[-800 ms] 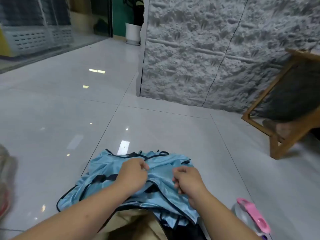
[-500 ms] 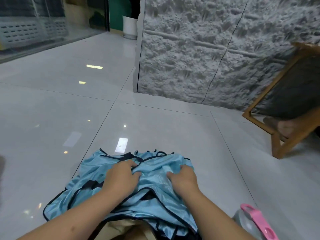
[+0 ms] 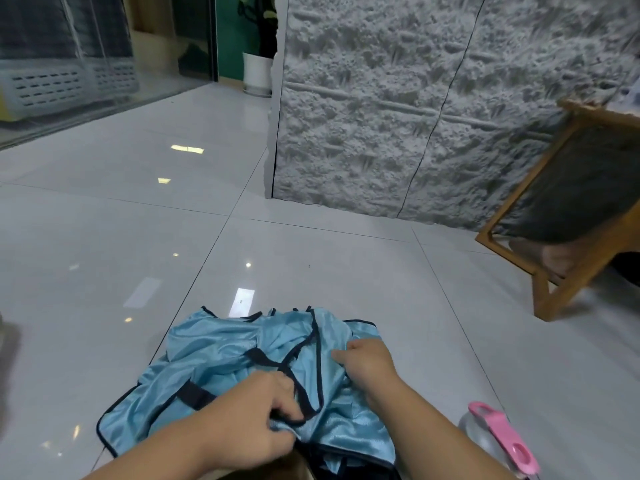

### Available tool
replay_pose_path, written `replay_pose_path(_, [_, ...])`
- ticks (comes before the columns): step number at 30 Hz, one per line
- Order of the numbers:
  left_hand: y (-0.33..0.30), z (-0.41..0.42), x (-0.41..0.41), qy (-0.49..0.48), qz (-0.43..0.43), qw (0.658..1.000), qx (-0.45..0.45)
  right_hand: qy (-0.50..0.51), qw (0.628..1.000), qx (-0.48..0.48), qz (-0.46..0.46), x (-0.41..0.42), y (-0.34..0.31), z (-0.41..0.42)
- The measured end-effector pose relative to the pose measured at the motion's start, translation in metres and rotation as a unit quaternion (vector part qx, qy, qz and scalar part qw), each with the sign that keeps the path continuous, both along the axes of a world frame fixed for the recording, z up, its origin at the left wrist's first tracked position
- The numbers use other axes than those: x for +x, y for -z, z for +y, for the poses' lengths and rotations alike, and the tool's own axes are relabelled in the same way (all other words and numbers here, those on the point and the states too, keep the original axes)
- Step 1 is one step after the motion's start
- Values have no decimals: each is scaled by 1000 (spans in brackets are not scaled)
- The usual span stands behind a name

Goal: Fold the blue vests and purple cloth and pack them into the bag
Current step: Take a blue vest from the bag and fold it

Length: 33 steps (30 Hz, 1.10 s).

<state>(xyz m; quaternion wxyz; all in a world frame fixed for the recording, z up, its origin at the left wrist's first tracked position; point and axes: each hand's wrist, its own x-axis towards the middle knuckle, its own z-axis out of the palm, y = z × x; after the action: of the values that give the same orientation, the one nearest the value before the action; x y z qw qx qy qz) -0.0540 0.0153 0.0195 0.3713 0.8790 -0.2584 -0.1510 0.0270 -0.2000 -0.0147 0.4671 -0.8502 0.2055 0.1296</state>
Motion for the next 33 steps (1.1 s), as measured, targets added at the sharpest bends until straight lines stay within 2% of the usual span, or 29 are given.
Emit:
replay_pose_path(2, [-1, -1, -4, -38, 29, 999, -17, 15, 998, 25, -47, -9, -7, 3])
replay_pose_path(4, [0, -1, -3, -127, 43, 990, -51, 33, 993, 46, -107, -16, -15, 4])
replay_pose_path(8, [-5, -6, 8, -342, 84, 936, -16, 42, 965, 219, -138, -23, -29, 2])
replay_pose_path(11, [-11, -10, 15, -441, -22, 897, -32, -30, 947, 292, -129, -28, -29, -1])
replay_pose_path(12, [-12, -12, 19, -442, -27, 895, -55, -65, 946, 290, -129, -31, -28, 0])
replay_pose_path(13, [-15, -15, 25, -432, 6, 898, -80, -101, 946, 283, -126, -35, -27, 0])
replay_pose_path(15, [-19, -21, 38, -402, 153, 893, -132, -158, 945, 264, -111, -44, -27, 4])
replay_pose_path(17, [-18, -25, 43, -372, 288, 863, -184, -209, 943, 238, -100, -55, -32, 10])
replay_pose_path(20, [-9, -26, 39, -381, 363, 823, -215, -281, 935, 207, -58, -68, -43, 15])
replay_pose_path(23, [2, -20, 40, -400, 357, 805, -252, -304, 931, 202, -10, -72, -48, 17])
replay_pose_path(26, [1, -11, 39, -385, 307, 816, -303, -201, 956, 212, 0, -66, -49, 18])
replay_pose_path(28, [-4, -7, 38, -359, 309, 804, -359, -117, 972, 202, 16, -60, -47, 17])
replay_pose_path(33, [-16, 0, 41, -332, 298, 779, -441, -43, 990, 134, -17, -45, -39, 15])
